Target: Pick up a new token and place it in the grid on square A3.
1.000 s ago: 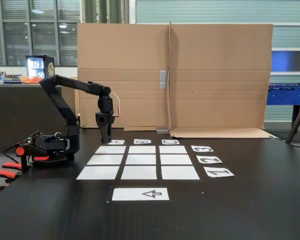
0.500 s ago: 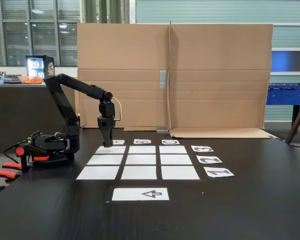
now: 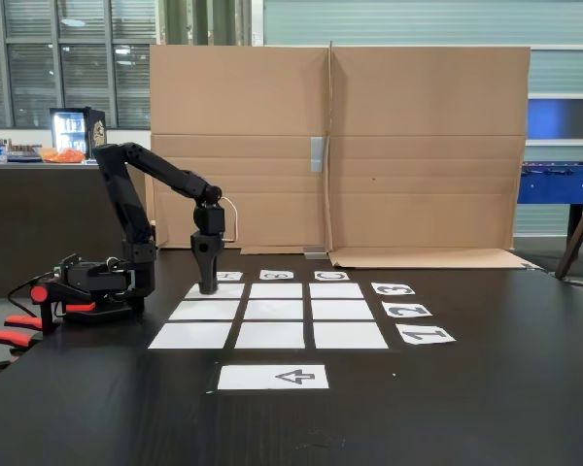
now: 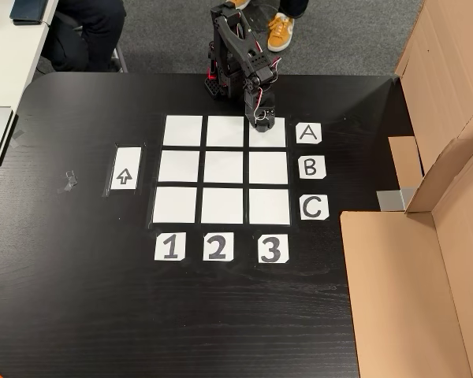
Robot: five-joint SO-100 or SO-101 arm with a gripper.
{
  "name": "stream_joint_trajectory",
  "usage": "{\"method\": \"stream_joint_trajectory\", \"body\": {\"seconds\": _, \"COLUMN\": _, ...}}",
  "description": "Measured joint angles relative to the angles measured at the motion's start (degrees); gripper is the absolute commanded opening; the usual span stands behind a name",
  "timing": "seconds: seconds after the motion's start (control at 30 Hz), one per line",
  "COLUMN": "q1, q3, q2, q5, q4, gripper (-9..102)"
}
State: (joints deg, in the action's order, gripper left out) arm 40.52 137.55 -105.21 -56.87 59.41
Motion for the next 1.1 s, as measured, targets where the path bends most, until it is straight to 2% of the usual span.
{"method": "stream_joint_trajectory", "body": {"seconds": 0.27, "q1": 0.0, "q3": -0.53, "q2": 1.14, "q5": -0.26, "q4": 0.35, "gripper": 7}}
{"method": "stream_joint_trajectory", "body": {"seconds": 0.5, "q1": 0.0, "q3": -0.88, "q2": 1.67, "q5": -0.35, "q4": 0.44, "gripper": 12}}
{"method": "stream_joint_trajectory", "body": {"seconds": 0.83, "q1": -0.44, "q3": -0.88, "q2": 1.67, "q5": -0.44, "q4": 0.44, "gripper": 22}}
{"method": "stream_joint_trajectory", "body": {"seconds": 0.97, "q1": -0.44, "q3": -0.88, "q2": 1.76, "q5": -0.09, "q4": 0.18, "gripper": 34}}
{"method": "stream_joint_trajectory", "body": {"seconds": 1.1, "q1": -0.44, "q3": -0.88, "q2": 1.85, "q5": -0.09, "q4": 0.26, "gripper": 36}}
